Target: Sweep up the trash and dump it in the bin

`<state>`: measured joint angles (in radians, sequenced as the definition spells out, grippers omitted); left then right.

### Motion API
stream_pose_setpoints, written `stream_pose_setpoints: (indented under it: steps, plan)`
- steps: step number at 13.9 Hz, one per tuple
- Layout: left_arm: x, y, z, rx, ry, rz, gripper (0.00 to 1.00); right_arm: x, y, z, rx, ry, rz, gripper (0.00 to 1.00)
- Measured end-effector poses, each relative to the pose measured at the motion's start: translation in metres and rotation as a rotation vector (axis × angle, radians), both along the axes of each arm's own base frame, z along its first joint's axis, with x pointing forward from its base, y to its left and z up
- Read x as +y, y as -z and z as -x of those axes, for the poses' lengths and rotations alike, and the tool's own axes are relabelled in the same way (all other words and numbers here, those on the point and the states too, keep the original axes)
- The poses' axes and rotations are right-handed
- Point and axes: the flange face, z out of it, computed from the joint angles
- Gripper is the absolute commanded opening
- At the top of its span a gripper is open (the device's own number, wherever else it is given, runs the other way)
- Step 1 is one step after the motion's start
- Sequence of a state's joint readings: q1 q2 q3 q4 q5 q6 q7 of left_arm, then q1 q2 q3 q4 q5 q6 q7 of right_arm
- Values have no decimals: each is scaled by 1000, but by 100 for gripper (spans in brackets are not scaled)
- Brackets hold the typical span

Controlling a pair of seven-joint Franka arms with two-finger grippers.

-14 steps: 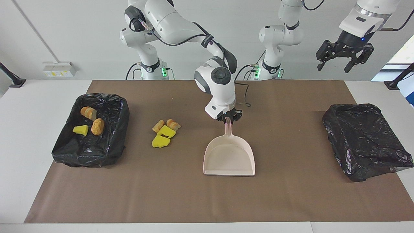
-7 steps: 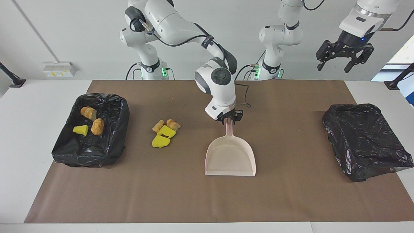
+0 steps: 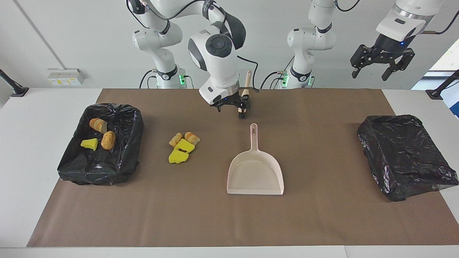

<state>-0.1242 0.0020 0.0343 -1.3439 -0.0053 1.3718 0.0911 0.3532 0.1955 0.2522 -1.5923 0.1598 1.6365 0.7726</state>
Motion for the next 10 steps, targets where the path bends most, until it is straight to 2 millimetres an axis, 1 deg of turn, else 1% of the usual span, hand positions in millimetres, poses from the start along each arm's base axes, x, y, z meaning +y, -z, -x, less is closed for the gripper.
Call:
stream_pose_setpoints:
  steps: [1, 2, 4, 5, 7, 10]
  plan:
    - [0, 0, 0, 0, 0, 0, 100, 4, -2, 21, 24, 18, 19, 100]
    - [0, 0, 0, 0, 0, 0, 100, 11, 1, 46, 50, 32, 31, 100]
    - [0, 0, 0, 0, 0, 0, 100, 22, 18, 93, 85, 56, 15, 100]
    - [0, 0, 0, 0, 0, 0, 100, 24, 30, 114, 87, 64, -10, 100]
    - [0, 0, 0, 0, 0, 0, 100, 28, 54, 152, 79, 89, -31, 100]
    - [0, 0, 0, 0, 0, 0, 100, 48, 95, 199, 37, 143, -25, 100]
